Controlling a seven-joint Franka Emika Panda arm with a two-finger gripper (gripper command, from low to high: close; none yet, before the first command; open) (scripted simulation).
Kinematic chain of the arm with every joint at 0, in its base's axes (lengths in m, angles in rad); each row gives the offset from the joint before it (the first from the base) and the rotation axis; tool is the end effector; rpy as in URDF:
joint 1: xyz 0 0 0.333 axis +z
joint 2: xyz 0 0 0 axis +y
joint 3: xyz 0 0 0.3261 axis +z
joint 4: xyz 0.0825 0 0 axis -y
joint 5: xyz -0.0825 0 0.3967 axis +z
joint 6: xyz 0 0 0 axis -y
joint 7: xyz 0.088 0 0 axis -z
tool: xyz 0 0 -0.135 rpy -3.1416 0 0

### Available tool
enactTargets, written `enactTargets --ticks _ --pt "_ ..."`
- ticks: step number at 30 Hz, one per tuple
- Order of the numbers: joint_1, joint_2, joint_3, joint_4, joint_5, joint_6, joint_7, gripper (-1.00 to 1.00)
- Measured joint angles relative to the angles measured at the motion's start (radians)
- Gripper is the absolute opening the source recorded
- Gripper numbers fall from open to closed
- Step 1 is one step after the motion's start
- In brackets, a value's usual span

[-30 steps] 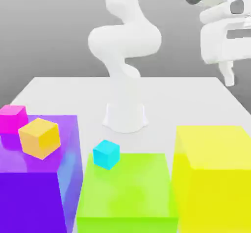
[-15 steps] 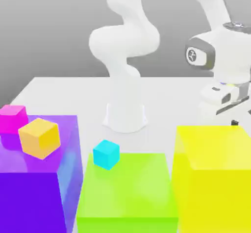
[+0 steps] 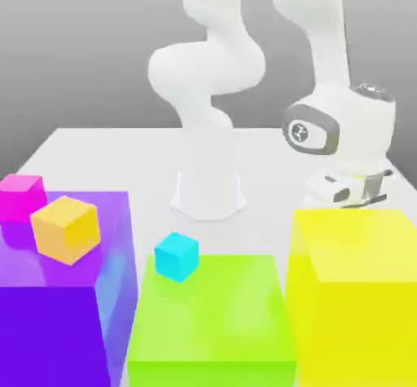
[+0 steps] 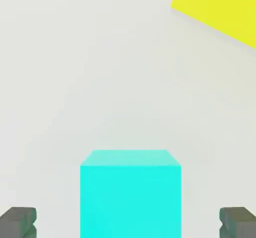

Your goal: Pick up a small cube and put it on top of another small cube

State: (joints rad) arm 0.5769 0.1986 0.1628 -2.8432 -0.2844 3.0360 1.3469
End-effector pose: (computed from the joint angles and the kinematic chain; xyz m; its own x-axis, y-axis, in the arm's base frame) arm 0.2420 0.2566 0.1158 0.9469 -0.3217 -0.0016 -0.3217 -0.9469 -0.0020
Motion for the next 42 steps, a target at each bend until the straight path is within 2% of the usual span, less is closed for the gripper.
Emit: enactTargets --ticks 1,2,8,10,13,17,28,31,34,42 --pt "0.049 0.035 -0.053 0.007 -0.016 0.03 0.013 0.0" --pt "0.078 0.06 -0.086 0.012 -0.033 0.05 0.026 -1.0" --pt "0.095 0.073 -0.104 0.015 -0.043 0.062 0.034 -1.0" --pt "0.06 0.038 -0.064 0.007 -0.019 0.033 0.016 -1.0" --pt "-0.01 -0.061 0.036 -0.015 0.102 -0.043 -0.074 -1.0" --pt "-0.006 -0.187 0.096 -0.031 0.288 -0.145 -0.193 -1.0" --pt "0.013 -0.123 0.138 0.337 0.683 -0.318 -0.198 -1.0" --pt "-0.059 -0.123 0.114 0.446 0.75 -0.404 -0.219 -1.0" --pt "-0.178 -0.152 0.064 0.531 0.753 -0.514 -0.261 -1.0" --pt "-0.506 -0.298 -0.103 0.512 0.503 -0.723 -0.392 -1.0"
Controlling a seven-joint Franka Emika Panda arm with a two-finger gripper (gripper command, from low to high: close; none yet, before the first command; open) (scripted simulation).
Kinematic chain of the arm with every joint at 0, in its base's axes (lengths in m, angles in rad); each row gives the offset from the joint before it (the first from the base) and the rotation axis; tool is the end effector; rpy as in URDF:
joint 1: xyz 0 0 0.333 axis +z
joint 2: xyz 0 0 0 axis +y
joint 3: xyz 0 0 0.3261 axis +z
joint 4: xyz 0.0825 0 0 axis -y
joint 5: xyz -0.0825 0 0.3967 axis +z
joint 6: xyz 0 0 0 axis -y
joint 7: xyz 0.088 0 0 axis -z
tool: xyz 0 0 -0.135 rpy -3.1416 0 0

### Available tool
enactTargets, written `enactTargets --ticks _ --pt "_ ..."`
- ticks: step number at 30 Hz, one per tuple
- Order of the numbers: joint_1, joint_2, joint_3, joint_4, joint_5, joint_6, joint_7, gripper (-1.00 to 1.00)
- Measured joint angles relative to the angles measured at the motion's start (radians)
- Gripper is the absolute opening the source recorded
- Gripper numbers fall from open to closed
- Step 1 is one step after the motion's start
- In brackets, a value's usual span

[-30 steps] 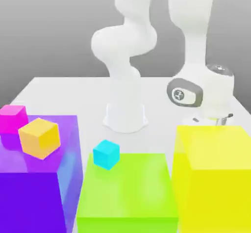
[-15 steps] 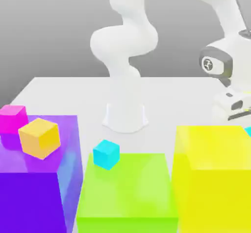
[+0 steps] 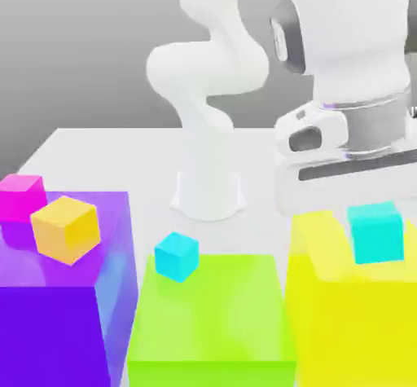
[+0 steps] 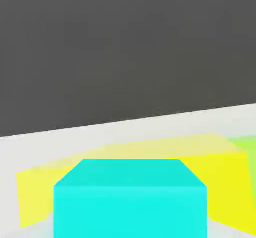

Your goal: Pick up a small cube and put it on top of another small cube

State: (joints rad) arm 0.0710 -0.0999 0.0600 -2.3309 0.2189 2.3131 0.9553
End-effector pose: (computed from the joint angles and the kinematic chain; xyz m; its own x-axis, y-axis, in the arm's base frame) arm 0.5073 0.0756 0.3609 0.5720 -0.8147 -0.0949 -0.8171 -0.5559 -0.1528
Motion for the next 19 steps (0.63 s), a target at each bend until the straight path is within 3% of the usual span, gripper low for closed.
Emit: enactTargets --ticks 8,12,15,16,19 --pt "-0.227 -0.134 -0.189 -0.039 -0.237 -0.173 -0.112 -1.0" --pt "-0.348 -0.186 -0.3 0.0 -0.288 -0.262 -0.142 -1.0" --pt "-0.382 -0.155 -0.336 -0.046 -0.293 -0.184 -0.155 -1.0" --pt "-0.386 -0.143 -0.34 -0.065 -0.291 -0.152 -0.158 1.0" --pt "-0.386 -0.143 -0.34 -0.065 -0.291 -0.152 -0.158 1.0"
